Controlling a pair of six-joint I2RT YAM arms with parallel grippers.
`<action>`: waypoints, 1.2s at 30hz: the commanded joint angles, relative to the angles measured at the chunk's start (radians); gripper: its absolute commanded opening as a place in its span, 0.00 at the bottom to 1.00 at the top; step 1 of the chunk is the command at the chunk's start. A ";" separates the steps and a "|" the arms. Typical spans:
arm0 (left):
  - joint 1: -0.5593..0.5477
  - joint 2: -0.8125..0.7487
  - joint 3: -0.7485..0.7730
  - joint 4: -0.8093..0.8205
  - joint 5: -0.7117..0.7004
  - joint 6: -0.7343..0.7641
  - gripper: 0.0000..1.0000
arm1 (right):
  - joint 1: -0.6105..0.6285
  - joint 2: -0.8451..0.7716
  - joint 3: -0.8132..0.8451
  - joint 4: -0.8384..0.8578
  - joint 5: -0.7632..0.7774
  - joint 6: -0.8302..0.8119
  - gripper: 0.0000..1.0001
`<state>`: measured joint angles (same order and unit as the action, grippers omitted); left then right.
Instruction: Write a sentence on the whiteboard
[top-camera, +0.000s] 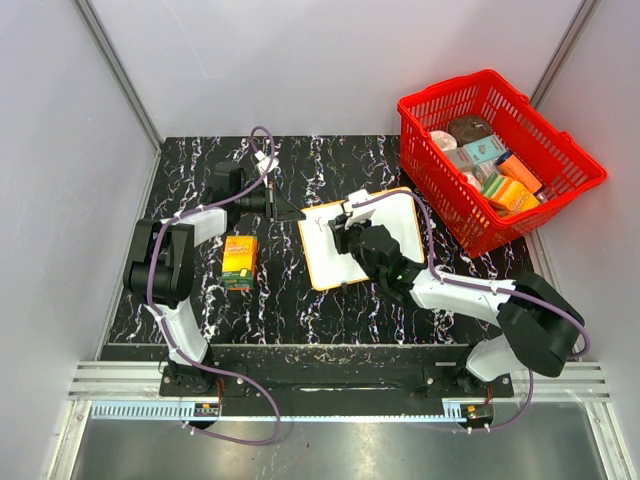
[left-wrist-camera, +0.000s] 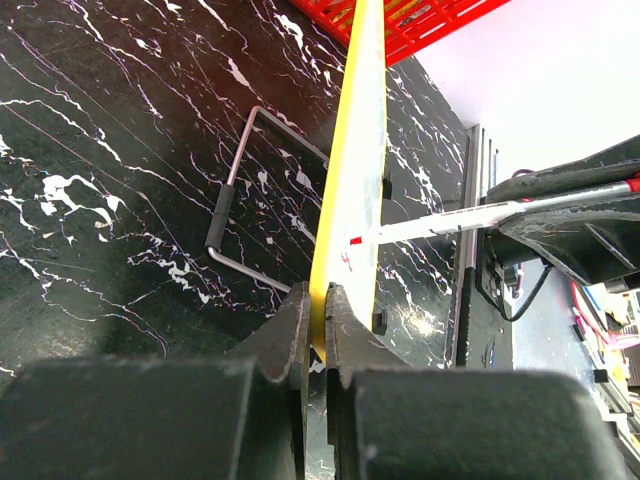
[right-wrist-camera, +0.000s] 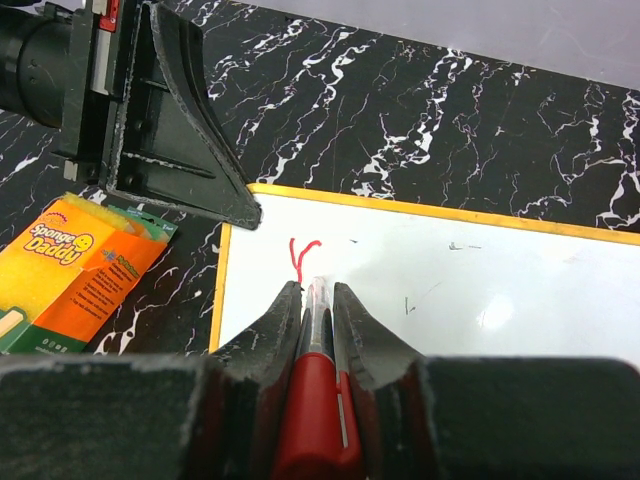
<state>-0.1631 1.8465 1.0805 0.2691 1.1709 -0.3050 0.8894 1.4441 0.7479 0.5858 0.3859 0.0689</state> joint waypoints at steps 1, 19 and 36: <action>-0.026 -0.020 0.012 -0.025 0.001 0.104 0.00 | 0.003 0.010 0.041 0.017 0.039 0.002 0.00; -0.029 -0.020 0.016 -0.045 -0.004 0.119 0.00 | -0.003 -0.018 0.018 0.039 0.074 0.009 0.00; -0.030 -0.020 0.019 -0.056 -0.005 0.126 0.00 | -0.003 -0.045 -0.008 -0.023 -0.001 0.035 0.00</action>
<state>-0.1661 1.8465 1.0916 0.2321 1.1679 -0.2768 0.8894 1.4384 0.7448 0.5789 0.3981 0.0883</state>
